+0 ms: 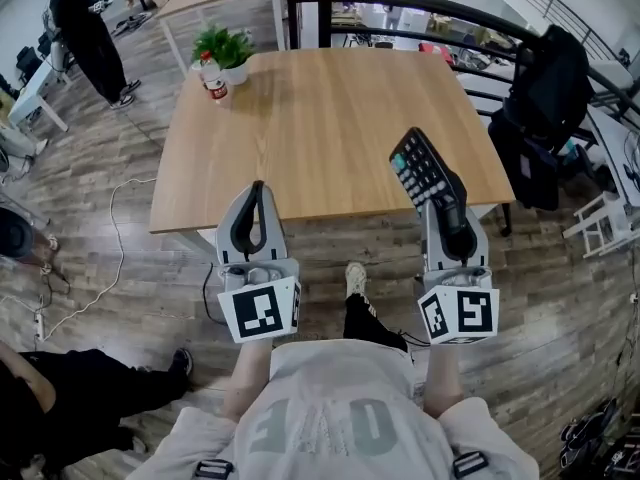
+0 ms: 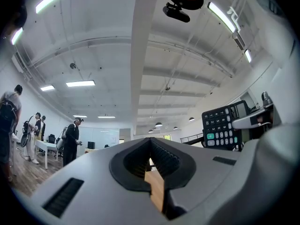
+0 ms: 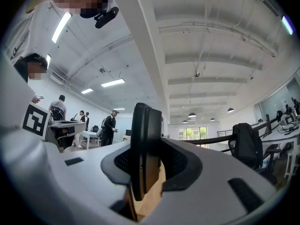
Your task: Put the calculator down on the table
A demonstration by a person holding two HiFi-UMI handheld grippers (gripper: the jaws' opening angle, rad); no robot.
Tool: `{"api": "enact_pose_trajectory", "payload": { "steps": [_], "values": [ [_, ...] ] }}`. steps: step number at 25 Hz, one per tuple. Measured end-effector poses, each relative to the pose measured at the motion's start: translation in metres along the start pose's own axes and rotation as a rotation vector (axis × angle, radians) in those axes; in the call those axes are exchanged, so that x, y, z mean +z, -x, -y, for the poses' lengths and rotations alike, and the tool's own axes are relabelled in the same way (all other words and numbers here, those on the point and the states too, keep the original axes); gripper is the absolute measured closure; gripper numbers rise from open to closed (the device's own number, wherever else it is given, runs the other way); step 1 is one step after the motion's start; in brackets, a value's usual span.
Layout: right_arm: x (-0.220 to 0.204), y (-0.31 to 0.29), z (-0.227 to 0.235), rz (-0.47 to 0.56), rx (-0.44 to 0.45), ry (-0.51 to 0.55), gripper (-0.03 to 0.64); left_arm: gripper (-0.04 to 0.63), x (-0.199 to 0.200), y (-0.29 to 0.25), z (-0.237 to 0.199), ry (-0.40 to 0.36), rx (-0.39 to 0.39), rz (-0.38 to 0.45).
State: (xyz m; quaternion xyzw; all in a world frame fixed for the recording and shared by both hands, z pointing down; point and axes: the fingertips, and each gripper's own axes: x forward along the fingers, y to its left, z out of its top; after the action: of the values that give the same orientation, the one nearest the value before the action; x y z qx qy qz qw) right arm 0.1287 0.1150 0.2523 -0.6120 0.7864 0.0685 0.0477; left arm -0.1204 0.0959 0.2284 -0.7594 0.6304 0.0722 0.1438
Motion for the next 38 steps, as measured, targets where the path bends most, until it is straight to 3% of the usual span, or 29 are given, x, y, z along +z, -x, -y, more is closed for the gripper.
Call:
{"api": "enact_pose_trajectory", "payload": {
  "steps": [22,30,38],
  "values": [
    [-0.059,-0.286,0.111,-0.095,0.196,-0.067,0.495,0.586,-0.054,-0.254,-0.025,-0.101,0.235,-0.037],
    [-0.08,-0.336,0.106,-0.133,0.25,-0.033,0.495,0.586,-0.075,-0.295,-0.037,-0.121,0.232,-0.059],
    [-0.08,-0.363,0.107,-0.16,0.232,0.005,0.496,0.586,-0.092,-0.329,-0.044,-0.099,0.179,-0.071]
  ]
}}
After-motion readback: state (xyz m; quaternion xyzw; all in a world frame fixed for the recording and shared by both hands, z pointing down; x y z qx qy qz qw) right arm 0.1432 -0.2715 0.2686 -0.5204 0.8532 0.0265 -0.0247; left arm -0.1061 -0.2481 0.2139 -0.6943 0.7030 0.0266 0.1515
